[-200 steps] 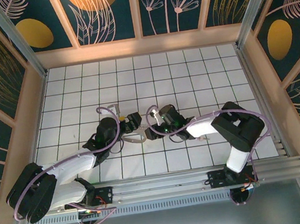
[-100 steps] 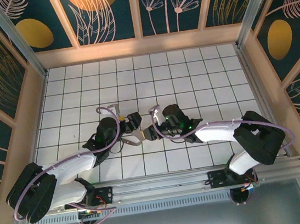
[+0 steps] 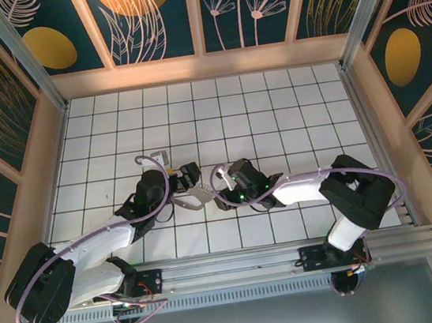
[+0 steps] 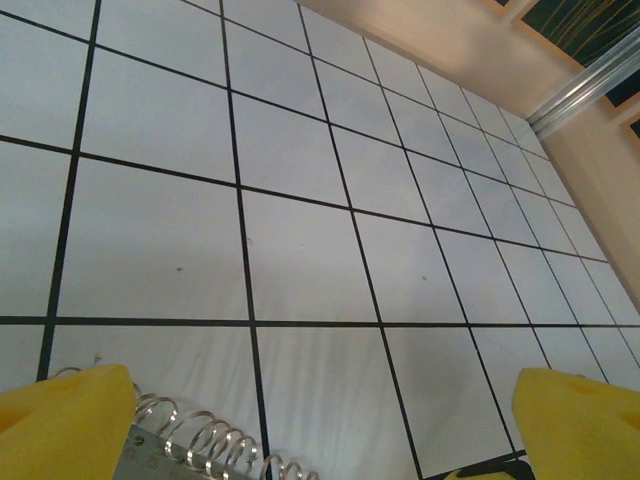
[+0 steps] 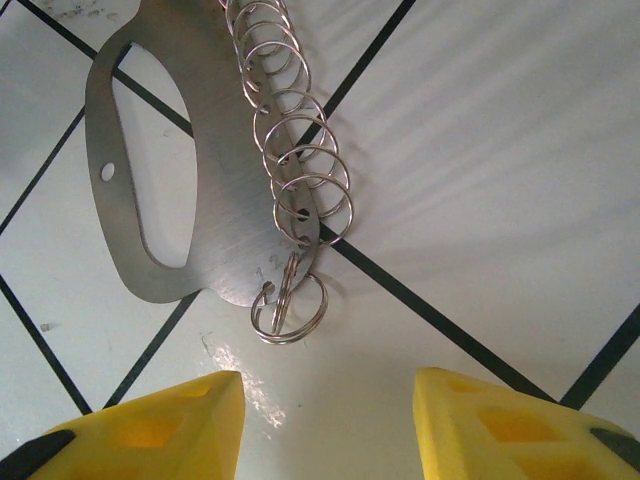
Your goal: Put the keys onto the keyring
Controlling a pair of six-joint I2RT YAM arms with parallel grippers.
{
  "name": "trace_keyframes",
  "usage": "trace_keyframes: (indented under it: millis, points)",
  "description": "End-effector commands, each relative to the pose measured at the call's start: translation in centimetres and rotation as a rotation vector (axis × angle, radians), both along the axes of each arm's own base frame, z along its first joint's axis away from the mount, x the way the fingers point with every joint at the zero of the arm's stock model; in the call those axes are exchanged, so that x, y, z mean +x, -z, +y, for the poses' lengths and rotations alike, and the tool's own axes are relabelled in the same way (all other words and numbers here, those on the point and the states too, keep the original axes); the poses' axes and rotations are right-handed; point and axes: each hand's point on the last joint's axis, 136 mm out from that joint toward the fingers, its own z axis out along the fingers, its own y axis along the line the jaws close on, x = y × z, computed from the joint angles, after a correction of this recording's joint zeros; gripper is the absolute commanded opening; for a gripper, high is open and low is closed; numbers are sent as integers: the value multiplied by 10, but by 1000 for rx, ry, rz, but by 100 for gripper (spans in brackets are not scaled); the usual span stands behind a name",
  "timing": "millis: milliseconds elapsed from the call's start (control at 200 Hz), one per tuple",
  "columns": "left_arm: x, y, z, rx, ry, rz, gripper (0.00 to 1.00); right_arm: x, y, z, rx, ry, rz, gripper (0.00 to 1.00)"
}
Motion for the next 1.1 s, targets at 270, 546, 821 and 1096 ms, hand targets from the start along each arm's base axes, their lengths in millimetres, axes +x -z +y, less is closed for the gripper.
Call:
trace_keyframes:
  millis: [270,546,821,1096]
  points:
    - [7,-12,4,28,-16,-26,97,-1,14,6,-200,-79,-107,50]
    - [9,-13,6,34,-22,-27,97,8,20,19,-246,-98,-152,49]
    - [10,-15,6,30,-25,-32,98,25,11,33,-204,-79,-163,20]
    - [9,-14,6,32,-23,-32,98,35,-18,37,1,-47,-48,11]
